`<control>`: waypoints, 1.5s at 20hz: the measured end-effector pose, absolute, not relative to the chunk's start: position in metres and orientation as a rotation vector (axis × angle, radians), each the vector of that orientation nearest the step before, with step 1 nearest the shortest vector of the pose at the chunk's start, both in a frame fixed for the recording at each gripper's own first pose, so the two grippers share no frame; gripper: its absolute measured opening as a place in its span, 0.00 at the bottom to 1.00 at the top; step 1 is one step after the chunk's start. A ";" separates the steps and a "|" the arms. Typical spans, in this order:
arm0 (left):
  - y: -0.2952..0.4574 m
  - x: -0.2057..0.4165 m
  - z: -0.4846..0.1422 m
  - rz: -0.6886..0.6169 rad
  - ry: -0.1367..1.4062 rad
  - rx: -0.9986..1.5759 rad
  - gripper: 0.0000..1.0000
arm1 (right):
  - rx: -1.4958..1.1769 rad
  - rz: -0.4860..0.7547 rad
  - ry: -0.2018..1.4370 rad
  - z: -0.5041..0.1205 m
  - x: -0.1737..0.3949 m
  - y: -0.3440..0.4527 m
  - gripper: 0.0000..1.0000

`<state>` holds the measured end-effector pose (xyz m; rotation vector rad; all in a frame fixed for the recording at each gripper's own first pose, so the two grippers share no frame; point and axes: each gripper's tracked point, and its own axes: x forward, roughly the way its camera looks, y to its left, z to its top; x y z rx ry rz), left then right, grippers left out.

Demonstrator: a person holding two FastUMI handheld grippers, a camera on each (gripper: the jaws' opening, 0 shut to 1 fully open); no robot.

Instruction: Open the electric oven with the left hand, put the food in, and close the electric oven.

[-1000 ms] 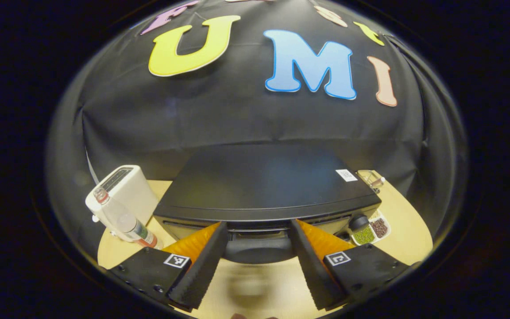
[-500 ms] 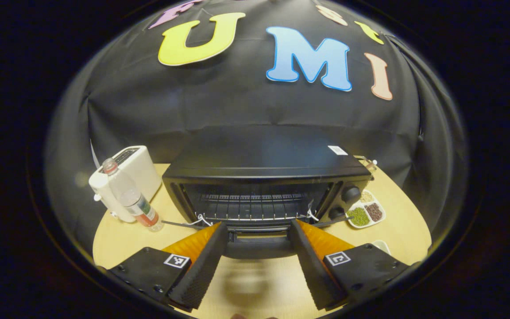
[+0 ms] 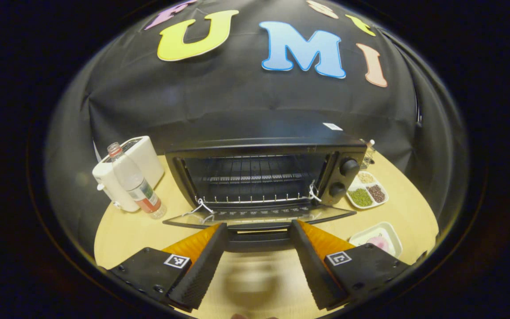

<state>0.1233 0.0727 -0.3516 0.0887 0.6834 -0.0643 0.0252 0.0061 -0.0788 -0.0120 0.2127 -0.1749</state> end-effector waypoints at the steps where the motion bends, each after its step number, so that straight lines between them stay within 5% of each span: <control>1: 0.073 0.119 -0.355 -0.064 0.691 0.085 0.96 | -0.013 -0.176 0.216 -0.080 0.024 0.006 0.98; 7: 0.074 0.094 -0.388 -0.076 0.729 0.088 0.91 | -0.041 -0.180 0.243 -0.088 0.020 0.006 0.98; 14: 0.104 0.101 -0.369 0.002 0.698 0.024 0.96 | -0.023 -0.174 0.306 -0.109 0.020 0.005 0.98; 21: 0.100 0.111 -0.240 -0.023 0.428 -0.027 0.91 | 0.058 -0.074 0.558 -0.182 0.030 -0.002 0.98; 25: 0.092 0.103 -0.148 -0.050 0.243 0.003 1.00 | 0.111 -0.082 0.697 -0.224 0.034 -0.023 0.98; 30: 0.089 0.089 -0.079 -0.065 0.118 0.002 1.00 | 0.146 -0.058 0.947 -0.298 0.032 -0.034 0.98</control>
